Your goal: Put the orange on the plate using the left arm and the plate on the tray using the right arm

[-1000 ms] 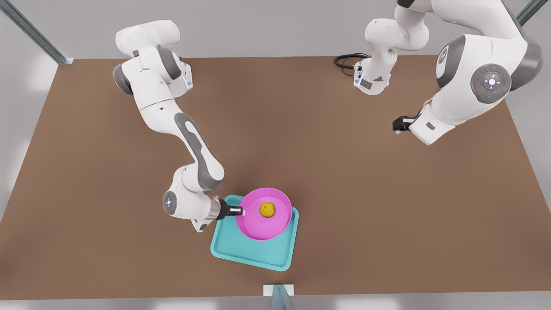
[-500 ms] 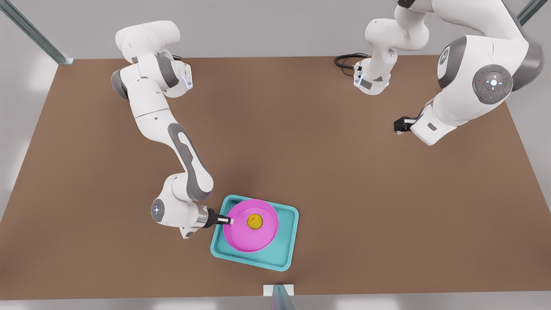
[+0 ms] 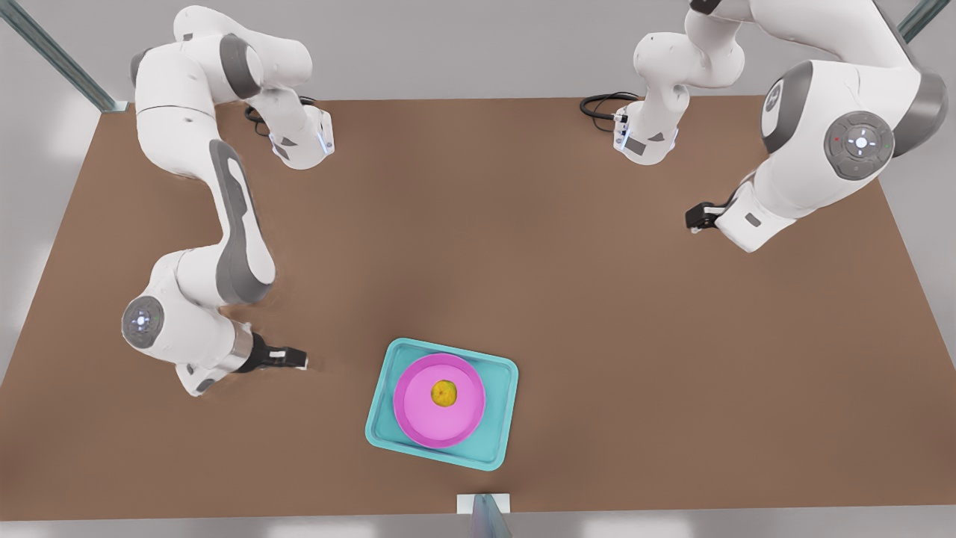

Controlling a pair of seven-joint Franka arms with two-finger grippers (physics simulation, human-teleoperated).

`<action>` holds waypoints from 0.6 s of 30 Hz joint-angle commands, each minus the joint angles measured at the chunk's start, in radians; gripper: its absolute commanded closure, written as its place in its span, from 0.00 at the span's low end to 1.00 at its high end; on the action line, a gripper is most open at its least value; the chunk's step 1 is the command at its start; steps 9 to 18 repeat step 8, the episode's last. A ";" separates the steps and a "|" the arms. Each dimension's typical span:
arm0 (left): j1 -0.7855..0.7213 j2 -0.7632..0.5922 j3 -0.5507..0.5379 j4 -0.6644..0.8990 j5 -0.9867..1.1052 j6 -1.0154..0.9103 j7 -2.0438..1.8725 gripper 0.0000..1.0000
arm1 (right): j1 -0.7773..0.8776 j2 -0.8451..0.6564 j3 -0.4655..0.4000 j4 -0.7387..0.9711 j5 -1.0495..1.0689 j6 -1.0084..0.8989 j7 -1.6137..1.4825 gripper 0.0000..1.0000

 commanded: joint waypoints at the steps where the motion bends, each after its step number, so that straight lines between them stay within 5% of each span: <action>1: 0.001 -0.001 0.001 0.001 -0.001 -0.014 -0.001 0.00 | -0.035 -0.172 -0.021 -0.025 -0.286 -0.427 -0.225 0.00; 5: 0.002 0.000 0.001 0.001 0.002 -0.022 -0.001 0.00 | -0.015 -0.328 -0.024 -0.056 -0.285 -0.470 -0.222 0.00; 18: 0.002 0.000 0.001 0.001 0.000 -0.023 0.001 0.00 | -0.015 -0.322 -0.024 -0.058 -0.285 -0.470 -0.225 0.00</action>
